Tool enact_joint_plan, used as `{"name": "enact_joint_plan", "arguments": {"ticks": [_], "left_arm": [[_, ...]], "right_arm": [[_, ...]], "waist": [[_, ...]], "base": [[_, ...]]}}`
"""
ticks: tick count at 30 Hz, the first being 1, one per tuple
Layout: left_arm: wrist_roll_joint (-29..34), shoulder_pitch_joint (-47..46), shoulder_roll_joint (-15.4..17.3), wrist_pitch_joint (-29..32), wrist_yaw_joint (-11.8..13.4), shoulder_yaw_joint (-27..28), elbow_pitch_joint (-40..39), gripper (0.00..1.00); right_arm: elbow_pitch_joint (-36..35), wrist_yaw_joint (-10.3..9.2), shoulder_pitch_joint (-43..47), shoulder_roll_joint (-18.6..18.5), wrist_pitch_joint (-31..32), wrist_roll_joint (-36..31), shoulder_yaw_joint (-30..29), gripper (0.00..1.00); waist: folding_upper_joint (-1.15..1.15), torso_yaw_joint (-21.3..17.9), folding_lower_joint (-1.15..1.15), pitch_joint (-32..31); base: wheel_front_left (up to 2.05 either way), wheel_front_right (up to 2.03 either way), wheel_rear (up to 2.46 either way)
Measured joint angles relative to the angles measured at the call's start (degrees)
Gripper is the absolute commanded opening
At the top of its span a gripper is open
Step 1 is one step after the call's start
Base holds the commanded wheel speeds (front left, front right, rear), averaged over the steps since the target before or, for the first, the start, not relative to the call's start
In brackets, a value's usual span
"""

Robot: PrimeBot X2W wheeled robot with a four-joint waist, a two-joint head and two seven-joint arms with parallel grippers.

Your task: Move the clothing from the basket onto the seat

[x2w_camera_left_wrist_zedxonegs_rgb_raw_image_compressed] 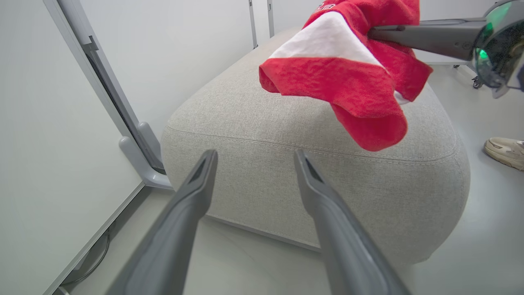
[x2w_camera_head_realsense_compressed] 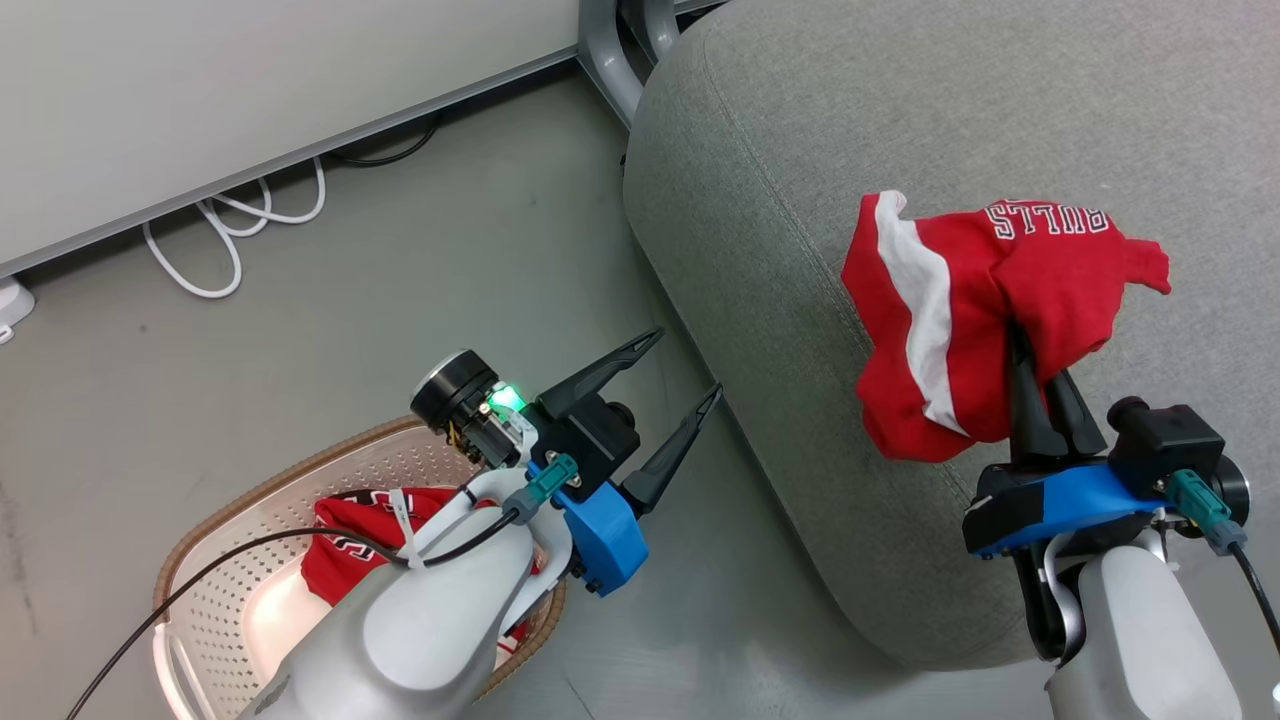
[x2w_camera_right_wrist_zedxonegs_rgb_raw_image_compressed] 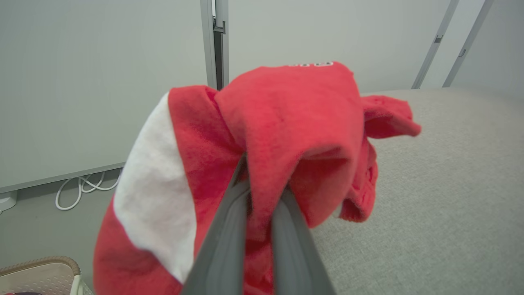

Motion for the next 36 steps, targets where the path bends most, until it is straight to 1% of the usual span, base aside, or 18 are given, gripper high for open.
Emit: {"name": "enact_joint_plan", "arguments": {"ticks": [5, 9, 11, 17, 23, 28, 33, 36], "left_arm": [[-0.4, 0.0, 0.0, 0.0, 0.3, 0.0, -0.4, 1.0], [-0.4, -0.3, 0.7, 0.1, 0.7, 0.1, -1.4, 1.0], [-0.4, -0.9, 1.0, 0.3, 0.8, 0.2, -2.0, 1.0], [0.3, -4.2, 2.7, 1.6, 1.0, 0.3, -4.9, 1.0], [1.8, -8.0, 5.6, 3.6, 1.0, 0.5, -8.3, 1.0], [2.7, -10.8, 7.7, 5.4, 1.1, 1.1, -12.0, 1.0], [3.1, -12.4, 9.3, 6.7, 1.5, 1.6, -15.3, 1.0], [3.2, -12.7, 9.9, 7.0, 1.8, 1.7, -16.5, 1.0]], "right_arm": [[-0.1, 0.01, -0.5, 0.1, 0.0, 0.1, -0.2, 0.0], [-1.6, 0.01, -4.4, 0.1, 0.0, 0.0, -1.3, 0.0], [-2.4, 0.01, -7.1, -0.6, 0.0, -0.3, -2.1, 0.0], [-4.1, 0.01, -16.4, -5.1, 0.0, -0.3, -6.8, 0.0], [-5.7, 0.01, -24.7, -10.5, 0.0, -0.4, -13.7, 0.0], [-6.0, 0.01, -30.0, -14.5, 0.0, 0.1, -20.1, 0.0], [-2.3, 0.01, -33.5, -17.4, 0.0, 0.5, -23.1, 0.0], [1.1, 0.01, -34.2, -17.8, 0.0, 0.4, -23.6, 0.0]], "waist": [[0.0, 0.4, 0.0, 0.2], [0.0, 0.4, 0.0, 1.5], [0.0, 0.5, 0.0, 2.6], [0.0, 1.5, 0.0, 7.8], [0.0, 3.3, 0.0, 14.6], [0.0, 5.0, 0.01, 20.6], [0.0, 6.5, 0.01, 25.9], [0.0, 7.5, 0.01, 28.4]], "base": [[0.0, 0.0, 0.0], [0.0, 0.0, 0.0], [0.0, 0.0, 0.0], [0.0, 0.0, 0.0], [0.0, 0.0, 0.0], [0.0, 0.0, 0.0], [0.0, 0.0, 0.0], [0.0, 0.0, 0.0]]}}
